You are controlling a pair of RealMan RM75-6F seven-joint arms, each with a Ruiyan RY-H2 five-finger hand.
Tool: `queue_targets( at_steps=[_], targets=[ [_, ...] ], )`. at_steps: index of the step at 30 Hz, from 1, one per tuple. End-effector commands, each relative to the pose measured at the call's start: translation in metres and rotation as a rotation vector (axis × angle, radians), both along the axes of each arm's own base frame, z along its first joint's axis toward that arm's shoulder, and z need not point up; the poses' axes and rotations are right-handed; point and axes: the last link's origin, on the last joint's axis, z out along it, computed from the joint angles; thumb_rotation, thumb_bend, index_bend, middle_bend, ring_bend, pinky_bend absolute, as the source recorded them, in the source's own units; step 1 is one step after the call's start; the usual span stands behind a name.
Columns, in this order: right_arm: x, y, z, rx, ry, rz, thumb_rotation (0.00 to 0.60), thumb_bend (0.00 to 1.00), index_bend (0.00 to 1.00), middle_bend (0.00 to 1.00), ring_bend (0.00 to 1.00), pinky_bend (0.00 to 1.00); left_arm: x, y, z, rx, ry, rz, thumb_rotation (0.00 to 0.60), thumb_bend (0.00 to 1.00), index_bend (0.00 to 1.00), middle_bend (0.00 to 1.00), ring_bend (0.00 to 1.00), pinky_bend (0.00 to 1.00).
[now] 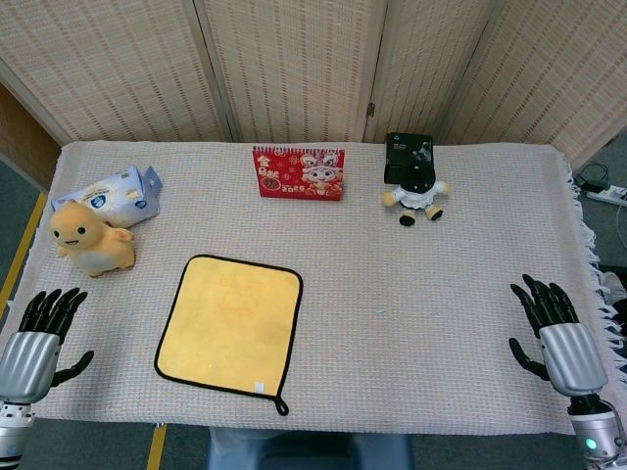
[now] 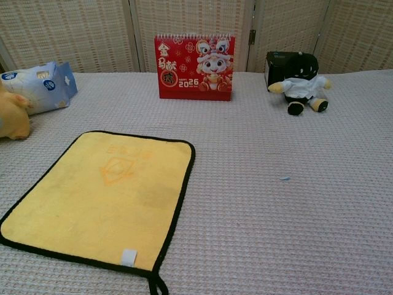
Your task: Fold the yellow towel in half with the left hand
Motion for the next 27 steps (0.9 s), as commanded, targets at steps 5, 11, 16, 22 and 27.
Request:
queue_targets(
  at_steps=[5, 11, 16, 22, 27],
  targets=[
    [0.002, 0.003, 0.003, -0.018, -0.010, 0.030, 0.600, 0.44, 0.00, 0.00, 0.00, 0.00, 0.001, 0.001, -0.003, -0.058, -0.037, 0.011, 0.600, 0.28, 0.11, 0.11, 0.07, 0.06],
    [0.005, 0.006, 0.002, -0.020, -0.016, 0.052, 0.600, 0.44, 0.00, 0.00, 0.00, 0.00, 0.018, 0.021, -0.007, -0.042, -0.142, -0.117, 0.600, 0.28, 0.04, 0.21, 0.27, 0.44],
    [0.007, 0.003, 0.000, -0.028, -0.007, 0.064, 0.600, 0.44, 0.00, 0.00, 0.00, 0.00, 0.038, 0.048, -0.012, -0.075, -0.206, -0.205, 0.600, 0.28, 0.15, 0.71, 0.83, 0.94],
    [0.005, -0.001, -0.003, -0.036, -0.006, 0.057, 0.600, 0.44, 0.00, 0.00, 0.00, 0.00, 0.065, 0.079, -0.033, -0.115, -0.180, -0.242, 0.600, 0.28, 0.31, 1.00, 1.00, 1.00],
    [0.002, -0.005, -0.006, -0.025, -0.008, 0.049, 0.600, 0.44, 0.00, 0.00, 0.00, 0.00, 0.087, 0.103, -0.058, -0.239, -0.170, -0.198, 0.600, 0.28, 0.39, 1.00, 1.00, 1.00]
  ],
)
